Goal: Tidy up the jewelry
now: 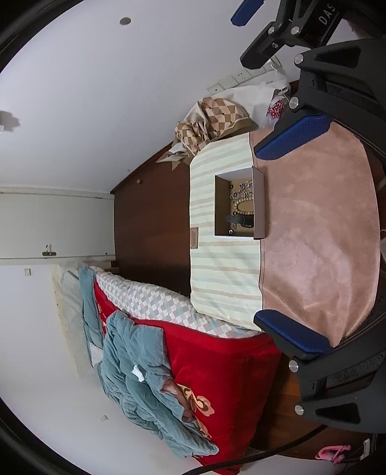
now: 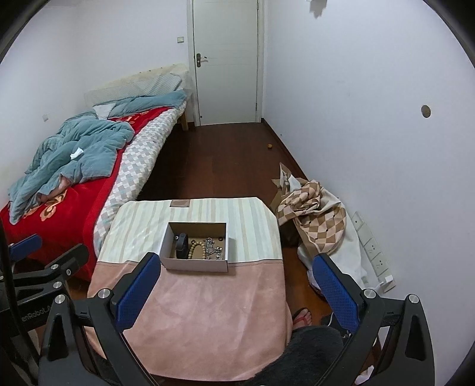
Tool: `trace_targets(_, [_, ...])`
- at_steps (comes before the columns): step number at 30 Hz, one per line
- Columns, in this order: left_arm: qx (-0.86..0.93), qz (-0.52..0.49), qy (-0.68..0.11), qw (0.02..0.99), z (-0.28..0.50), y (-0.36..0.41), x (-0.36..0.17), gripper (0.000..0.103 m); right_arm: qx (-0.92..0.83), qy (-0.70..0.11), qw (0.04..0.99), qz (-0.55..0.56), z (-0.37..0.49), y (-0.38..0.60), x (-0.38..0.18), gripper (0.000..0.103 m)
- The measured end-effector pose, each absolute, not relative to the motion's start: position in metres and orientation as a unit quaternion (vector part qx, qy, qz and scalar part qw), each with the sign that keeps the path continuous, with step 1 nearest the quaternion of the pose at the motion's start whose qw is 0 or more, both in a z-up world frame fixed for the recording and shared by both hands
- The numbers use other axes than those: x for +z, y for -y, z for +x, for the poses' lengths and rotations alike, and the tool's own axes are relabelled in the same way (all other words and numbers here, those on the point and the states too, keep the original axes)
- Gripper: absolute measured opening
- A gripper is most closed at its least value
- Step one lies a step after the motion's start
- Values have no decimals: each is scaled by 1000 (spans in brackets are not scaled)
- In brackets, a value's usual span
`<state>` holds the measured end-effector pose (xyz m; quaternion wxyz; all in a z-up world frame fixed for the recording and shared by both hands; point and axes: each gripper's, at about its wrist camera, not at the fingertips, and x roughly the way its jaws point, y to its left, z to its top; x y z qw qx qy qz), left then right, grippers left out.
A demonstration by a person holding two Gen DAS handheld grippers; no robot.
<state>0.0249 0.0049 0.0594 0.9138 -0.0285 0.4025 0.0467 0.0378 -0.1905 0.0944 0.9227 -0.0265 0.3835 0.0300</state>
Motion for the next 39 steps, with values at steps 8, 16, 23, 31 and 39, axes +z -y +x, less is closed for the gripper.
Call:
trace_targets(8, [66, -30, -408, 910, 43, -12, 55, 103, 23, -387, 921, -32, 58, 185, 91, 103])
trace_targets(16, [76, -25, -432, 898, 67, -16, 45, 103, 15, -399, 916, -40, 85, 178, 83, 103])
trace_targets(23, [71, -29, -442, 894, 78, -16, 44, 103, 16, -419, 907, -42, 107, 173, 73, 103])
trace_targets(31, [69, -36, -447, 891, 82, -16, 44, 103, 17, -431, 901, -46, 117, 172, 72, 103])
trace_targets(39, [67, -36, -449, 890, 84, -15, 44, 103, 15, -432, 901, -44, 117, 175, 71, 103])
